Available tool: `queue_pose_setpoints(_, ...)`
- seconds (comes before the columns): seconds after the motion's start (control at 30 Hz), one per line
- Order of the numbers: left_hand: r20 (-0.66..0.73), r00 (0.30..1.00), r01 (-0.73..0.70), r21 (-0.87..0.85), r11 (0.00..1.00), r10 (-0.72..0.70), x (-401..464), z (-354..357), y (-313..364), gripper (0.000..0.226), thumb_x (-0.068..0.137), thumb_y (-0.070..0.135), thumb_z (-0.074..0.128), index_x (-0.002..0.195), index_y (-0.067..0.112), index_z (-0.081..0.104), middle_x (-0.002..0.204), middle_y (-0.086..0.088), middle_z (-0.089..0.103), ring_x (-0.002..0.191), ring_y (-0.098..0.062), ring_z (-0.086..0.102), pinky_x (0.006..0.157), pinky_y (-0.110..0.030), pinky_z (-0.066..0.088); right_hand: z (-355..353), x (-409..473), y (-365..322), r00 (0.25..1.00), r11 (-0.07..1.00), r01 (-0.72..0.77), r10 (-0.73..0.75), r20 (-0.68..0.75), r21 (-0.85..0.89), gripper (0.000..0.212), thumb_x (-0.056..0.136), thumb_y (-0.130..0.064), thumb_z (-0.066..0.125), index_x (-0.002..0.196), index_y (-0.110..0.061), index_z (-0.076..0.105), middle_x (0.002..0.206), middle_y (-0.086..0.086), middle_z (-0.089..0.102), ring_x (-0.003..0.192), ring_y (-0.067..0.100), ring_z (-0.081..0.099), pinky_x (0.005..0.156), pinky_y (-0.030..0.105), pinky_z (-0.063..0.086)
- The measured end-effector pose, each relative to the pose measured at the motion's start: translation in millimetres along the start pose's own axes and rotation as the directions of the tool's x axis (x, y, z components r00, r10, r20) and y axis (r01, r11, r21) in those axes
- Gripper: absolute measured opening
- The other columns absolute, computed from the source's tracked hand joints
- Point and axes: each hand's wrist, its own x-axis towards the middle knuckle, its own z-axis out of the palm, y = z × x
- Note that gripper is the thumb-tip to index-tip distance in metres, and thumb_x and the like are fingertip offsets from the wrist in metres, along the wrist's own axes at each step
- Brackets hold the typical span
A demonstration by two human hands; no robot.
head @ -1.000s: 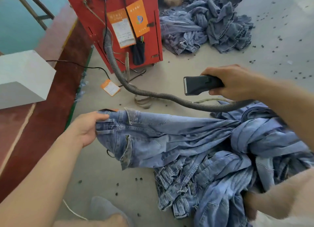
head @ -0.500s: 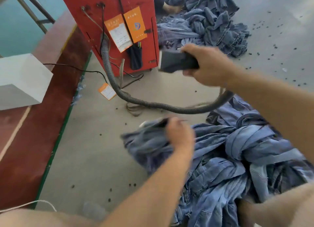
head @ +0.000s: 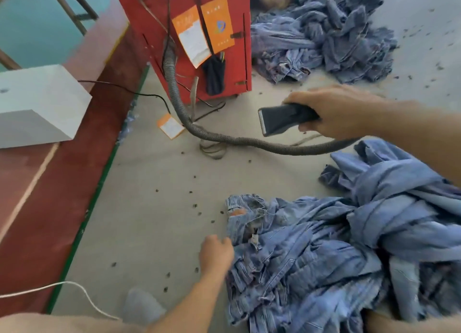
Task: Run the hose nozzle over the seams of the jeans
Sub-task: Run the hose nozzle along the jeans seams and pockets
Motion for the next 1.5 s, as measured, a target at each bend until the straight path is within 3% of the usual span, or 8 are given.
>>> queue_pose_setpoints(0.23, 0.219, 0.970, 0.160, -0.227, 0.961, -0.109, 69, 11, 17, 0.070, 0.108, 0.045, 0.045, 0.163, 0.013, 0.016, 0.167, -0.015, 0.026, 0.151, -0.036, 0.032, 0.119, -0.045, 0.031, 79, -49, 40, 0.992, 0.998, 0.010, -0.018, 0.123, 0.062, 0.057, 0.092, -0.046, 0.070, 0.131, -0.065, 0.032, 0.098, -0.022, 0.056, 0.093, 0.012, 0.059, 0.070, 0.029, 0.042)
queue_pose_setpoints(0.37, 0.415, 0.900, 0.259, -0.266, 0.929, -0.132, 83, 17, 38, 0.063, 0.102, 0.067, 0.037, 0.146, 0.026, 0.055, 0.167, -0.010, 0.030, 0.152, -0.035, 0.028, 0.121, -0.049, 0.029, 98, -50, 35, 0.991, 0.994, 0.098, -0.101, 0.085, 0.045, 0.061, 0.095, -0.050, 0.065, 0.143, -0.057, 0.029, 0.114, -0.021, 0.060, 0.104, 0.015, 0.061, 0.085, 0.037, 0.048)
queue_pose_setpoints(0.57, 0.465, 0.877, 0.157, -0.048, 0.986, -0.117, 82, 5, 48, 0.080, 0.092, 0.076, 0.050, 0.153, 0.024, 0.046, 0.164, -0.008, 0.036, 0.149, -0.031, 0.038, 0.107, -0.039, 0.039, 105, -31, 7, 0.989, 0.991, 0.130, -0.128, 0.079, -0.015, 0.056, 0.100, -0.051, 0.057, 0.149, -0.047, 0.030, 0.112, -0.004, 0.062, 0.101, 0.021, 0.061, 0.089, 0.036, 0.047)
queue_pose_setpoints(0.73, 0.290, 0.955, -0.134, 0.226, 0.965, 0.065, 73, -8, 50, 0.036, 0.106, 0.044, 0.051, 0.094, 0.017, 0.070, 0.078, -0.003, 0.066, 0.069, -0.017, 0.055, 0.069, -0.028, 0.038, 96, -34, -22, 0.994, 0.996, 0.082, -0.085, 0.075, 0.040, 0.052, 0.102, -0.049, 0.056, 0.147, -0.045, 0.030, 0.099, -0.008, 0.051, 0.088, 0.020, 0.055, 0.073, 0.035, 0.043)
queue_pose_setpoints(0.9, 0.147, 0.978, -0.184, 0.281, 0.942, 0.147, 43, -36, 58, 0.043, 0.104, 0.029, 0.053, 0.063, 0.020, 0.053, 0.054, 0.001, 0.049, 0.056, -0.020, 0.044, 0.051, -0.027, 0.028, 79, -57, -45, 1.000, 0.992, 0.005, -0.008, 0.023, 0.123, 0.049, 0.101, -0.050, 0.057, 0.142, -0.040, 0.033, 0.107, -0.002, 0.061, 0.087, 0.024, 0.061, 0.077, 0.040, 0.052)
queue_pose_setpoints(1.1, 0.586, 0.792, 0.294, -0.125, 0.948, -0.168, -15, -36, 51, 0.053, 0.093, 0.056, 0.069, 0.130, 0.017, 0.068, 0.116, -0.011, 0.072, 0.102, -0.026, 0.070, 0.095, -0.037, 0.054, 58, -93, -64, 0.989, 0.970, -0.052, 0.083, -0.121, 0.238, 0.037, 0.097, -0.048, 0.062, 0.123, -0.033, 0.041, 0.088, -0.003, 0.062, 0.071, 0.023, 0.058, 0.058, 0.035, 0.044)
queue_pose_setpoints(1.33, 0.237, 0.915, -0.287, -0.191, 0.939, 0.328, -53, -82, 75, 0.019, 0.098, 0.021, 0.070, 0.091, 0.005, 0.061, 0.085, -0.017, 0.067, 0.079, -0.024, 0.061, 0.074, -0.038, 0.048, 53, -128, -52, 0.973, 0.959, -0.175, 0.203, -0.113, 0.222, 0.035, 0.097, -0.045, 0.061, 0.123, -0.029, 0.043, 0.087, 0.000, 0.064, 0.073, 0.025, 0.062, 0.063, 0.039, 0.051)
queue_pose_setpoints(1.5, 0.057, 0.732, -0.650, -0.244, 0.720, 0.679, -112, -141, 89, 0.010, 0.101, 0.039, 0.063, 0.102, 0.033, 0.071, 0.093, 0.004, 0.077, 0.083, -0.010, 0.074, 0.065, -0.021, 0.056, 50, -139, -41, 0.957, 0.957, -0.193, 0.232, -0.172, 0.215, 0.038, 0.095, -0.056, 0.059, 0.123, -0.039, 0.040, 0.087, -0.005, 0.068, 0.073, 0.022, 0.064, 0.065, 0.041, 0.055)
